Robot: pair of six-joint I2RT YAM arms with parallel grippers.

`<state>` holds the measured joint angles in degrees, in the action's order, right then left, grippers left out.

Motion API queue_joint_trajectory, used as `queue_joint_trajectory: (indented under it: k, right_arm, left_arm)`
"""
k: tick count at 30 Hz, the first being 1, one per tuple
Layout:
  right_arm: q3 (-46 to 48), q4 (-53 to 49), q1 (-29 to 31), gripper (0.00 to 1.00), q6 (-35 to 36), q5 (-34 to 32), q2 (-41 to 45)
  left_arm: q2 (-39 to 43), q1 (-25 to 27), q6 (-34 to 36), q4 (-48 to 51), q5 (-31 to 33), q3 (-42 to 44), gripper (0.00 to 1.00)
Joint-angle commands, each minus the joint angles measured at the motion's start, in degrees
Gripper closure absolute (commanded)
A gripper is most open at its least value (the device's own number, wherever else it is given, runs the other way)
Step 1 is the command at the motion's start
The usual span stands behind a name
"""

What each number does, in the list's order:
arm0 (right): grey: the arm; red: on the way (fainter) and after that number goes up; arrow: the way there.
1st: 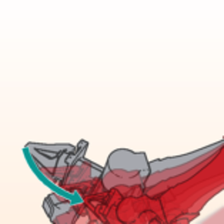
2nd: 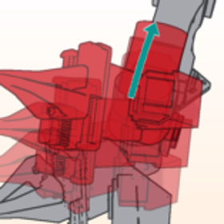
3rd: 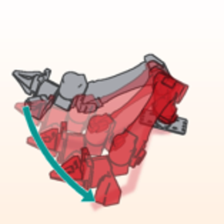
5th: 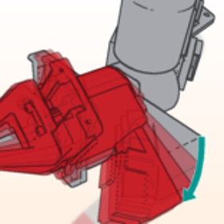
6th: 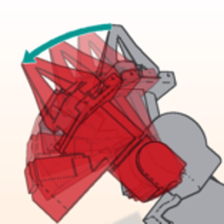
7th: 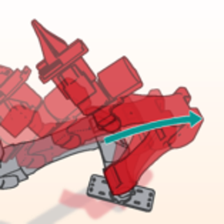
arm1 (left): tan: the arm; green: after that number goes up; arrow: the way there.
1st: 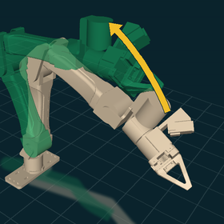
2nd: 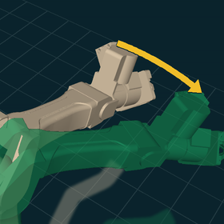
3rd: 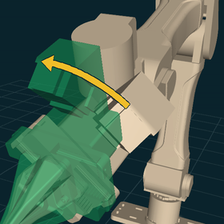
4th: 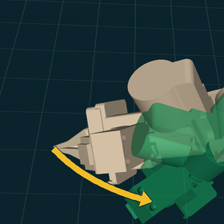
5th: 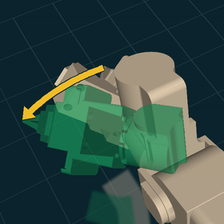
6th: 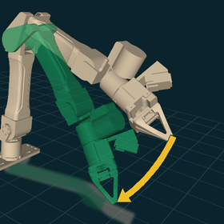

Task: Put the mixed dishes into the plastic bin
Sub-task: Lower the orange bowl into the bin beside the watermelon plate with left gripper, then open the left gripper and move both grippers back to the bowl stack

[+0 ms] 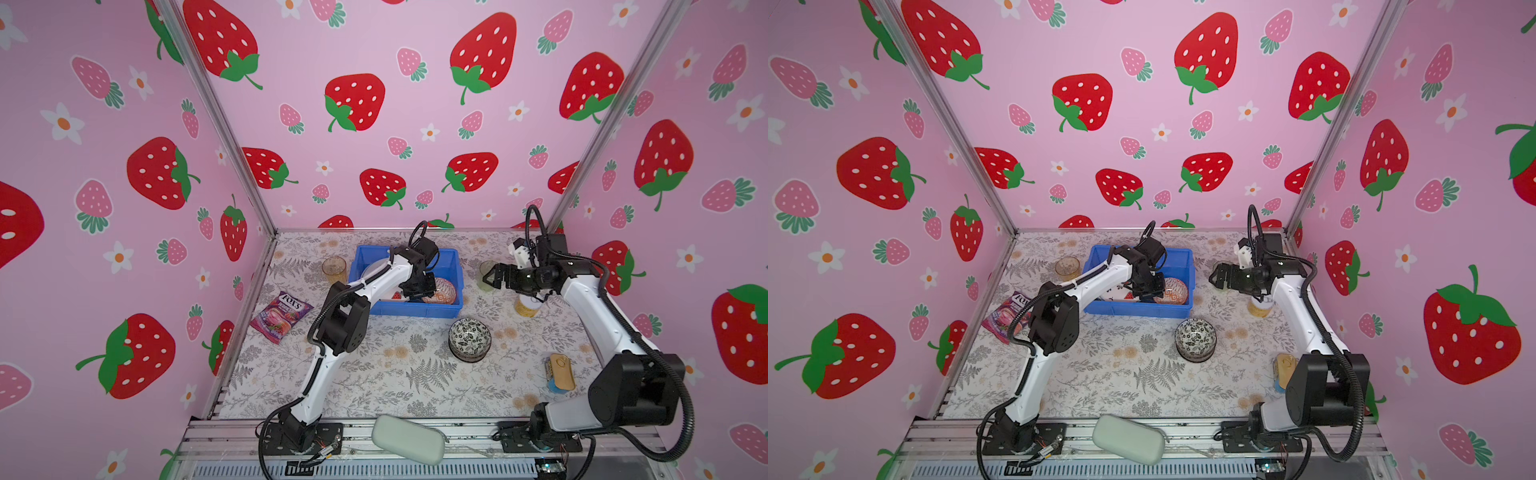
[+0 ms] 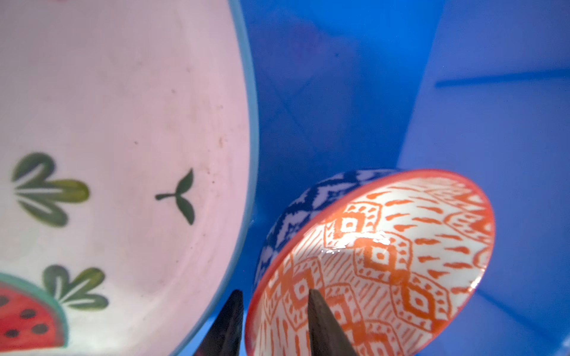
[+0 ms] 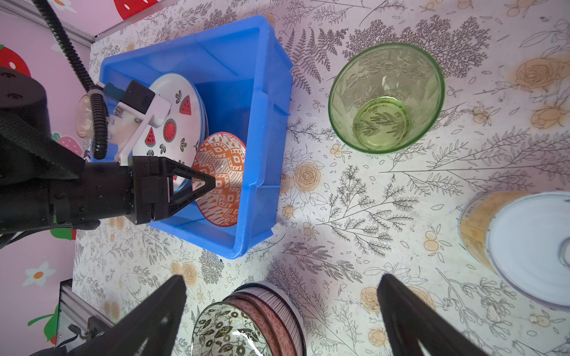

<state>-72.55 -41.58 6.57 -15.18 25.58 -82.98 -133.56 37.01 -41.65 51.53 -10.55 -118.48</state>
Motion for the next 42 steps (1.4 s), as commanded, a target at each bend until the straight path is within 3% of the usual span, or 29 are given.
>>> queue_joint_trajectory:
  k: [1, 11, 17, 24, 33, 42]
  right_arm:
    - [-0.3, -0.9, -0.4, 0.01, 1.6, 0.4, -0.2]
    - [-0.4, -3.6, -0.3, 0.0, 2.3, -1.5, 1.0]
    - [1.5, -6.5, 0.6, 0.04, 2.1, -3.7, 3.2]
    - [6.7, -8.8, 5.8, 0.1, -0.6, -7.3, 7.3]
    - [15.5, -8.0, 13.0, 0.21, -5.1, -11.1, 12.2]
    - [19.3, -5.4, 15.5, 0.38, -5.9, -12.1, 13.0]
  left_arm:
    - [1.7, 0.5, 0.4, 2.9, 1.0, -2.7, 0.58]
    - [6.6, 1.0, 1.5, 5.0, 2.3, -3.6, 0.4]
    - [12.0, 1.3, 2.2, 4.7, 4.0, -0.8, 0.2]
    - [20.9, 1.3, 2.8, 2.8, 5.6, 6.4, 0.0]
    - [34.0, 1.2, 0.9, -2.7, 6.6, 21.8, 0.01]
    - [42.2, 1.3, -2.6, -6.9, 5.1, 34.3, 0.01]
